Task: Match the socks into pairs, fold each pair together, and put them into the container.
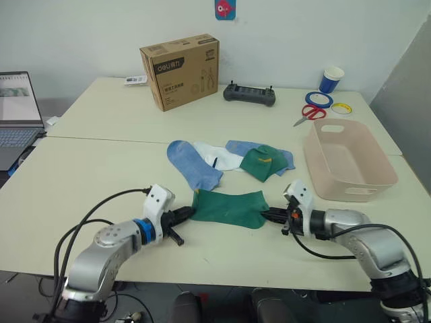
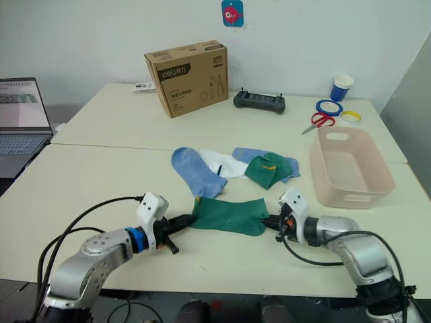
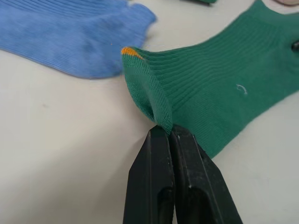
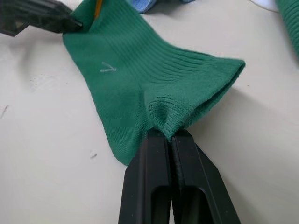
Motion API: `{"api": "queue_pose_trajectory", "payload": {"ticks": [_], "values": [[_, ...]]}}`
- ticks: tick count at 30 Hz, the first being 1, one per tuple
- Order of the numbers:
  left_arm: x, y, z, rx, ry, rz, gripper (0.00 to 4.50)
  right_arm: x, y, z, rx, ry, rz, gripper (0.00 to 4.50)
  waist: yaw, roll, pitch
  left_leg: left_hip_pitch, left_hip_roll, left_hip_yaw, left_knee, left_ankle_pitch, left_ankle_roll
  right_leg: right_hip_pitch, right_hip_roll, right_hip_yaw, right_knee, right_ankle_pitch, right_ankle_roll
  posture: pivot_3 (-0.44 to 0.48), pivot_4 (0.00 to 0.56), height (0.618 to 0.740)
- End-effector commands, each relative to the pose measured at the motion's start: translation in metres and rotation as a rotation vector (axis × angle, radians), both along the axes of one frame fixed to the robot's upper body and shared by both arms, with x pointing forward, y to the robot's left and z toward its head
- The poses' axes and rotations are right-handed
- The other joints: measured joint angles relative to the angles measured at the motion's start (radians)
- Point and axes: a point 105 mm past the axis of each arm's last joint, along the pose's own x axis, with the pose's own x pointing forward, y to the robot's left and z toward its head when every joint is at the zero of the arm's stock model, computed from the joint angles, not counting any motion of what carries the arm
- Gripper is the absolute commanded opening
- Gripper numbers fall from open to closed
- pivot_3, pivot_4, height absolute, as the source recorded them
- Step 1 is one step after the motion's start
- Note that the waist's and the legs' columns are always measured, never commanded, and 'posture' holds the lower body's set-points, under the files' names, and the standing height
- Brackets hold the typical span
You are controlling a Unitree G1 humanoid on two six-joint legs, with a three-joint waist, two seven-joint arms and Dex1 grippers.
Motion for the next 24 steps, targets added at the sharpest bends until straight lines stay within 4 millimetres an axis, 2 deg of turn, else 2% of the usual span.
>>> {"api": "queue_pose_trajectory", "payload": {"ticks": [1,5,13,16,24], "values": [[-0.011,-0.014,0.008,-0.019,-0.011,0.005,0.00,-0.013,-0.006,0.013,0.025,0.033,0.053,0.01,0.000,0.000,0.000,0.000,0.000,0.000,0.000,0.000,0.000,0.000,0.000,0.000,0.000,0.000,0.000,0.000,0.150,0.740],[-0.010,-0.008,0.002,0.021,0.007,0.064,0.00,-0.021,-0.014,0.007,0.001,0.090,0.046,0.01,0.000,0.000,0.000,0.000,0.000,0.000,0.000,0.000,0.000,0.000,0.000,0.000,0.000,-0.001,-0.001,0.000,0.150,0.740],[-0.029,-0.017,-0.007,0.031,0.106,-0.028,0.00,-0.037,-0.010,0.004,0.042,0.195,0.074,0.01,-0.002,0.000,0.000,0.000,0.000,0.000,0.000,0.000,0.000,0.000,0.000,0.001,0.000,-0.001,-0.002,0.000,0.150,0.740],[-0.035,-0.019,-0.006,0.003,0.129,-0.040,0.00,-0.033,-0.016,0.001,0.019,0.181,0.042,0.01,-0.002,0.000,0.000,0.000,0.000,0.000,0.000,0.000,0.000,0.000,0.000,0.001,-0.001,-0.002,-0.004,0.000,0.150,0.740],[-0.034,-0.016,-0.006,0.007,0.145,-0.013,0.00,-0.026,-0.017,-0.001,0.026,0.188,0.029,0.01,-0.002,0.000,0.000,0.001,-0.001,0.000,0.000,0.000,0.000,0.000,0.000,0.001,-0.001,-0.003,-0.005,0.000,0.150,0.740]]}}
